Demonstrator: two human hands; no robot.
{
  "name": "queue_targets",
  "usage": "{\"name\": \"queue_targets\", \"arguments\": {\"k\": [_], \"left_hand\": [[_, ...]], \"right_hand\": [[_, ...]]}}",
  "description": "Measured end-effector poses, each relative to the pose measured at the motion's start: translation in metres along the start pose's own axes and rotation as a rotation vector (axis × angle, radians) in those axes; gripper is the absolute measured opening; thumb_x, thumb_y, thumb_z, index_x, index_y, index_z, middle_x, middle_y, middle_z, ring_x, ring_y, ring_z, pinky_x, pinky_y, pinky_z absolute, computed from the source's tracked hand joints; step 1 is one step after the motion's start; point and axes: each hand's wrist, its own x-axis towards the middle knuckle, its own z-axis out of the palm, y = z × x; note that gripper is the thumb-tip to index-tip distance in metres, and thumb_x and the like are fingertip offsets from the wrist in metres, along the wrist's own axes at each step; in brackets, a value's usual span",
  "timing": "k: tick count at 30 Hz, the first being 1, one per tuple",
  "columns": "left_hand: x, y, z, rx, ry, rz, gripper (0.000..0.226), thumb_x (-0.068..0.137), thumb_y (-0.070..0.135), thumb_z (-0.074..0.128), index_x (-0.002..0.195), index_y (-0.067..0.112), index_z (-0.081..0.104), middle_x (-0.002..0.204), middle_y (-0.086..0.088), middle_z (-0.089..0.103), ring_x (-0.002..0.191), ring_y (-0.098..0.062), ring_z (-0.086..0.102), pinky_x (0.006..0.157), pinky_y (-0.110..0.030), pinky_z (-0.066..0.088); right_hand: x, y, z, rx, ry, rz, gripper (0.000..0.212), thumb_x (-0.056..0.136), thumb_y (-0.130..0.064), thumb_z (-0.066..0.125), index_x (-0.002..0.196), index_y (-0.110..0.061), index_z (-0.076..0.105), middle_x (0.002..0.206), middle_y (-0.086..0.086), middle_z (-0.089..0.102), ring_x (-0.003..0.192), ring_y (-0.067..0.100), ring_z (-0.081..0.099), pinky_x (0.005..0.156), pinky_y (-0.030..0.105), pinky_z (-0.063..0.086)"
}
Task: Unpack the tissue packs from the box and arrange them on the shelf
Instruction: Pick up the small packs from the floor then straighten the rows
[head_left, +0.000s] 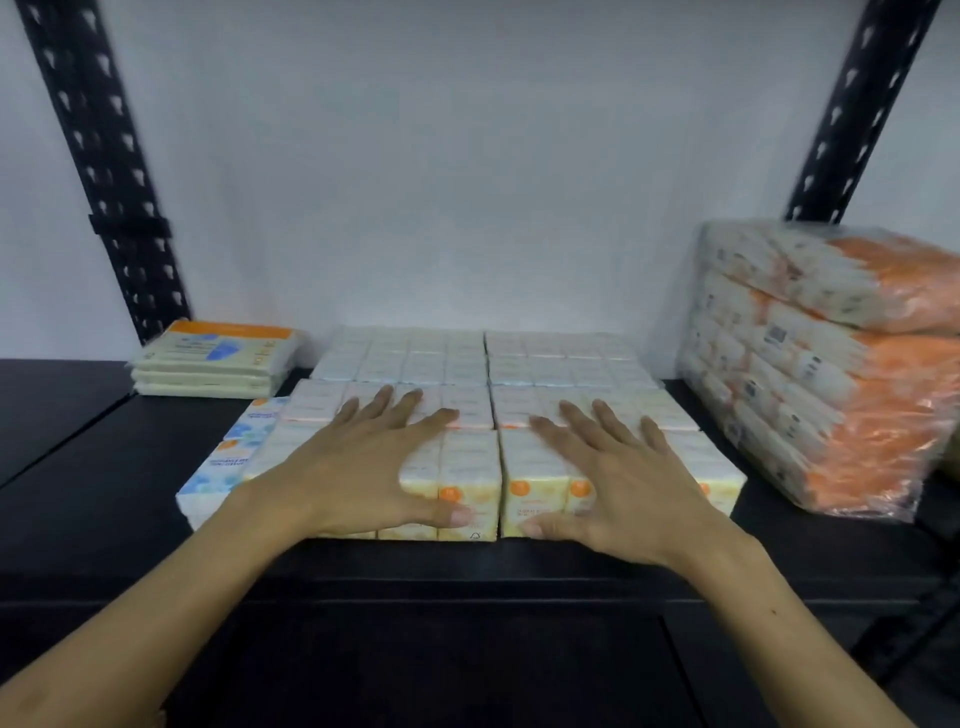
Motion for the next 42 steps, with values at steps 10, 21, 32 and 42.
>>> {"name": "queue_targets", "arguments": {"k": [10, 21, 32, 42], "left_hand": [[0.003, 0.001, -0.003, 0.015, -0.070, 0.000, 0.118, 0.062, 0.104, 0.037, 0.151, 0.054, -0.022, 0.165, 0.008, -0.027, 0.151, -0.021, -0.029, 0.125, -0.048, -0.013], [0.005, 0.004, 0.002, 0.066, -0.014, -0.022, 0.117, 0.065, 0.103, 0.035, 0.154, 0.051, -0.020, 0.167, 0.008, -0.023, 0.154, -0.020, -0.021, 0.126, -0.048, -0.008], [0.016, 0.009, 0.006, 0.106, 0.067, -0.052, 0.119, 0.065, 0.104, 0.030, 0.159, 0.043, -0.009, 0.171, -0.002, -0.008, 0.157, -0.030, -0.008, 0.125, -0.058, 0.003], [0.010, 0.003, -0.035, -0.238, -0.079, -0.038, 0.100, 0.079, 0.092, 0.014, 0.162, 0.038, 0.007, 0.171, 0.004, 0.005, 0.158, -0.024, 0.004, 0.126, -0.053, 0.006]], "right_hand": [[0.005, 0.001, -0.003, -0.002, 0.001, -0.060, 0.100, 0.073, -0.097, 0.031, 0.152, -0.055, -0.014, 0.165, -0.020, -0.012, 0.155, 0.012, -0.011, 0.124, 0.057, 0.002], [0.009, -0.003, -0.001, -0.015, 0.029, -0.046, 0.099, 0.073, -0.097, 0.029, 0.152, -0.056, -0.014, 0.167, -0.017, -0.007, 0.156, 0.014, -0.007, 0.122, 0.060, 0.006], [0.025, 0.005, 0.004, -0.040, 0.082, -0.072, 0.099, 0.072, -0.099, 0.022, 0.154, -0.053, -0.006, 0.168, -0.014, 0.005, 0.156, 0.014, 0.005, 0.121, 0.057, 0.017], [0.029, 0.006, -0.043, 0.365, -0.209, 0.026, 0.105, 0.062, -0.100, 0.042, 0.153, -0.048, 0.029, 0.162, -0.017, 0.028, 0.151, 0.015, 0.025, 0.123, 0.048, 0.020]]}}
